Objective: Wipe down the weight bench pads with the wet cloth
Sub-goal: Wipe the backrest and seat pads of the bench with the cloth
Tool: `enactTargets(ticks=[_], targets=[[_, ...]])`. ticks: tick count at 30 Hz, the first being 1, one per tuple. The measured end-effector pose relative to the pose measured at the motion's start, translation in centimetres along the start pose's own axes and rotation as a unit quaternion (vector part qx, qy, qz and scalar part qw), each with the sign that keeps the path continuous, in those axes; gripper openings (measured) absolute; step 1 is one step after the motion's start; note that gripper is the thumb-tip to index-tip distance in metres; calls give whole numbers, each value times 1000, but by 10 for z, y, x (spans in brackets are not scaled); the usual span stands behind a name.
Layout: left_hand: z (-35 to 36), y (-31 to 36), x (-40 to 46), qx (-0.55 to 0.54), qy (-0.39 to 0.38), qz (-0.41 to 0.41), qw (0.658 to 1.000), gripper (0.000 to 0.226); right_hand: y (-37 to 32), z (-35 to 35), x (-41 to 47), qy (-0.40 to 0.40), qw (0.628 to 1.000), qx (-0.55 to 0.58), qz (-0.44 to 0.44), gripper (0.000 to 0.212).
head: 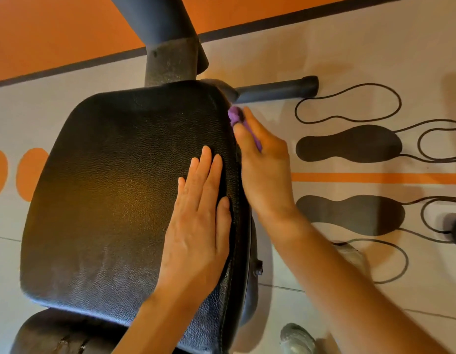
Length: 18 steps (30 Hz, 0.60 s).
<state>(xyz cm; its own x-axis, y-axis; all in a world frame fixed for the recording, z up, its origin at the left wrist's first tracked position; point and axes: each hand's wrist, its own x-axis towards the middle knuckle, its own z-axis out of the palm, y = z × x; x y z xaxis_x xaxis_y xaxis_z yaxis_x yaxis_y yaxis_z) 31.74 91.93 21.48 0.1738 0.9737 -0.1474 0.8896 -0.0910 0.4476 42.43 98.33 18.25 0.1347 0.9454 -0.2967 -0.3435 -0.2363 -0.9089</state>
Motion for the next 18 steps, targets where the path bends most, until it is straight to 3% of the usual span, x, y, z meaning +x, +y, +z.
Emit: enactTargets(ticks=[4,10,16,18], targets=[[0,1,0,13,3,-4,1000,54,-4,-13,-97,11,999,-3,47,40],[3,-1,0,22,9,-2,1000,54,-8,8,23,30,994,-104,-1,23],[-5,1,2,41,-11,-15,999,57,-16,-3,-68,18,999,-7,35,40],[-12,2,9,40,7,-16,999,53,-10,-2,-41,25,999,-12,39,34]])
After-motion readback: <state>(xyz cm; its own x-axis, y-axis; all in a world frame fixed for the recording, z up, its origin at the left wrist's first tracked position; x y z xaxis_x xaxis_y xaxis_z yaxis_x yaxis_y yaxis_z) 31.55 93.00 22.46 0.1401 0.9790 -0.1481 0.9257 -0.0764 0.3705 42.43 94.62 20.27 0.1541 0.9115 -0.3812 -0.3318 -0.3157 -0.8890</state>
